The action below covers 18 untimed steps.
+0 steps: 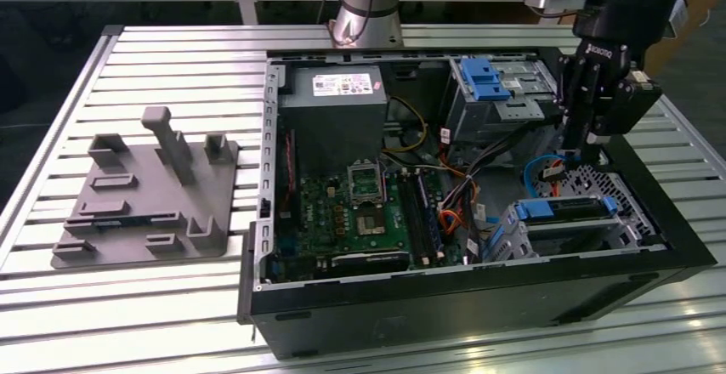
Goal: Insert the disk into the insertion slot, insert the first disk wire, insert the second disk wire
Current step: 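Insert the first disk wire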
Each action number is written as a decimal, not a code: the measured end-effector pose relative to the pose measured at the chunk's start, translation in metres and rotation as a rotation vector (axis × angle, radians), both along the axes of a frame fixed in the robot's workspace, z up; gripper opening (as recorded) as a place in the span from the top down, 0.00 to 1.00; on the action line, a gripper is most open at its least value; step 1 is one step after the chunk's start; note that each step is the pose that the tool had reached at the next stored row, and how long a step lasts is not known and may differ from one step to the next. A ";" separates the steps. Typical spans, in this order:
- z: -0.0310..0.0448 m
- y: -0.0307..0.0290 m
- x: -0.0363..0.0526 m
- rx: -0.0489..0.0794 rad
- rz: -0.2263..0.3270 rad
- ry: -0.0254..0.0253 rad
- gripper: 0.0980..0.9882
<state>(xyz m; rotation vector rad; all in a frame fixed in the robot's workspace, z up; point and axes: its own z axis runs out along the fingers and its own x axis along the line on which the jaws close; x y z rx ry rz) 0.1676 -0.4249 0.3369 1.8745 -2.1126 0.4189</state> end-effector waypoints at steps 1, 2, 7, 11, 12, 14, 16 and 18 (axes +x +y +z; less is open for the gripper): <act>0.0000 0.0000 0.0000 0.000 0.000 0.0000 0.65; 0.0000 0.0000 0.0000 0.000 0.000 0.0000 0.65; 0.0000 0.0000 0.0000 0.000 0.000 0.0000 0.82; 0.0000 0.0000 0.0000 0.000 0.000 0.0000 0.82; 0.0000 0.0000 0.0000 0.000 0.000 0.0001 0.82; 0.0000 0.0000 0.0000 0.000 0.000 0.0003 0.82; 0.0000 0.0000 0.0000 0.000 0.000 0.0006 0.82; 0.0000 0.0000 0.0000 0.000 0.000 0.0009 0.82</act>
